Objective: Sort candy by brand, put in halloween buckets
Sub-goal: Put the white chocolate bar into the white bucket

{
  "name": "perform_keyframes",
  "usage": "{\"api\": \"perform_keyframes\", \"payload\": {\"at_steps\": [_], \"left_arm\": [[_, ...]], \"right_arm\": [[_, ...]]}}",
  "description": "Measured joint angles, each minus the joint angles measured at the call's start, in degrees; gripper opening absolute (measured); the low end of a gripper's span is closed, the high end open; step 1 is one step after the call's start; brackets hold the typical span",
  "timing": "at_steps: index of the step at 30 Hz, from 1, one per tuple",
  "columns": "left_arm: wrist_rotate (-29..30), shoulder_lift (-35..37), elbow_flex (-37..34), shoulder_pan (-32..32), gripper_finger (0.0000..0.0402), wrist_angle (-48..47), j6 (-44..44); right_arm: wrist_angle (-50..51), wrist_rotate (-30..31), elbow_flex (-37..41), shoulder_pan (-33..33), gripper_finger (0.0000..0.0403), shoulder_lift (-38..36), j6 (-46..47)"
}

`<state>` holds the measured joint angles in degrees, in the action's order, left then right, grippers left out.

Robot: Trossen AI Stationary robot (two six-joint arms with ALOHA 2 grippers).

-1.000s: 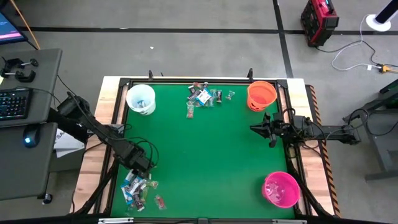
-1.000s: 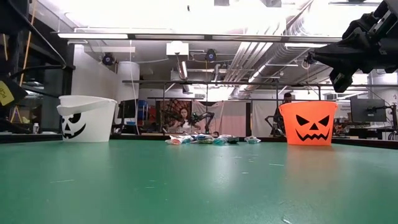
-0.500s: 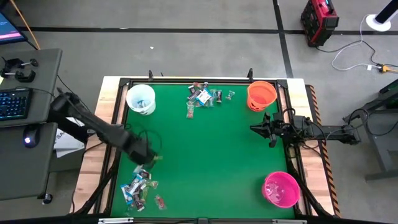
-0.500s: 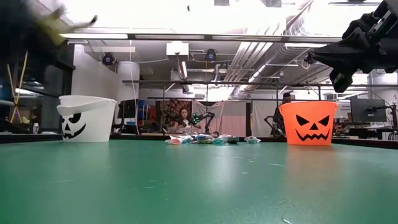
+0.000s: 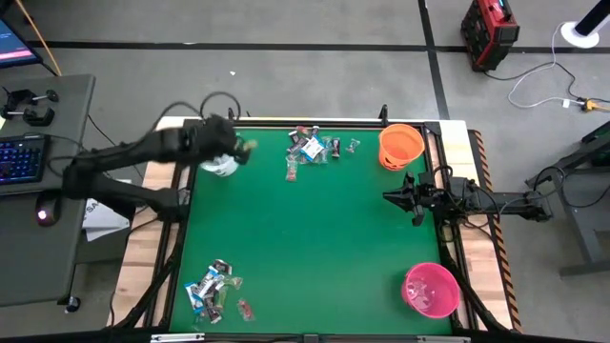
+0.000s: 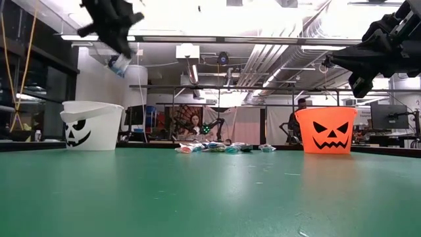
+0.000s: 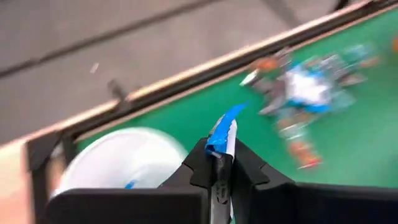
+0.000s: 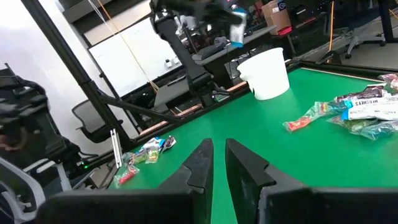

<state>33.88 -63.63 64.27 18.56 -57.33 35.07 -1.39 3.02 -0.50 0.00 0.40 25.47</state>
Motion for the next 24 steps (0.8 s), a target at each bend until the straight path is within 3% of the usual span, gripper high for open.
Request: {"api": "perform_keyframes", "payload": {"at_steps": [2,6,16,21,24], "left_arm": [[-2.85,-0.38,0.0,5.13,0.0018,-3.23,-0.86],[-3.15,-0.51,0.0,10.62,0.0051,-6.41,1.95],[-8.72,-0.51,0.0,13.42,0.0156,-4.47,3.8],[-19.25,-1.96,0.02,11.07,0.0181,14.95,5.15],[-22.36,-6.39,0.04,8.48,0.0182,25.9,5.75]], "right_arm": [[-0.02,0.0,0.01,-0.01,0.0035,0.0,0.0],[0.0,0.0,-0.01,-0.01,0.0035,0.0,0.0],[0.0,0.0,-0.01,-0.01,0.0035,0.0,0.0],[-0.02,-0.01,-0.01,0.01,0.0035,0.0,0.0],[-0.01,0.0,-0.01,-0.01,0.0035,0.0,0.0]]}}
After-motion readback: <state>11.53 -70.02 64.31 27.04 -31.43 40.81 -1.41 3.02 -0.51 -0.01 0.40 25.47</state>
